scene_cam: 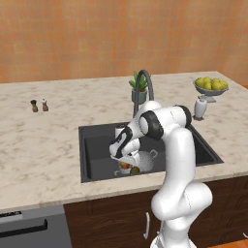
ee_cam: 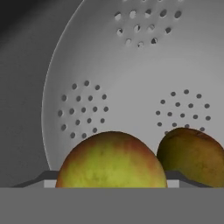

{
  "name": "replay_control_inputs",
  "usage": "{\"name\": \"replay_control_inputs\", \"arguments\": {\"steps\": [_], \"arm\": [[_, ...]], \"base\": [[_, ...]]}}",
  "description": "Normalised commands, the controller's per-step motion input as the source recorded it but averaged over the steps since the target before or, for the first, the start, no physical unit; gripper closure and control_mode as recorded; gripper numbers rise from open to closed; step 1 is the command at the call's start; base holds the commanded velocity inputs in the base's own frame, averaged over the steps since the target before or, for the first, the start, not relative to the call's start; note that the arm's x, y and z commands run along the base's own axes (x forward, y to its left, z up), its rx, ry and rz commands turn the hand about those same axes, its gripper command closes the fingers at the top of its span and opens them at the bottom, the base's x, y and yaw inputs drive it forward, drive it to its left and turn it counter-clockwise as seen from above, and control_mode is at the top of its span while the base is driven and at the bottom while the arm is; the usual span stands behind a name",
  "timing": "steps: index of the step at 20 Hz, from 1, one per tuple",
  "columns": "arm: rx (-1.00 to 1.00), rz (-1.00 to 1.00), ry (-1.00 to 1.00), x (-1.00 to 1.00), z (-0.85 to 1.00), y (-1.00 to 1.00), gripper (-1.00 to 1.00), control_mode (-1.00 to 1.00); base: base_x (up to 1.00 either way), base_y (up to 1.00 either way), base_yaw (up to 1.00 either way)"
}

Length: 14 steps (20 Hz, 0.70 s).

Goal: Put the colander in the sink, put the mango, apple in the colander, and turn on the sink faucet and pour water over the colander.

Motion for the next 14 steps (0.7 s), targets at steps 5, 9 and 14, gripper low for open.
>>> {"name": "replay_control_inputs", "arguments": {"steps": [5, 9, 14], "arm": [[0.0, 0.0, 0.0, 0.0, 0.0, 0.0, 1.0, -1.0], [0.0, 0.0, 0.0, 0.0, 0.0, 0.0, -1.0, -1.0], [0.0, 0.0, 0.0, 0.0, 0.0, 0.0, -1.0, -1.0]], "base": [[0.0, 0.0, 0.0], [0.0, 0.0, 0.0], [0.0, 0.0, 0.0]]}}
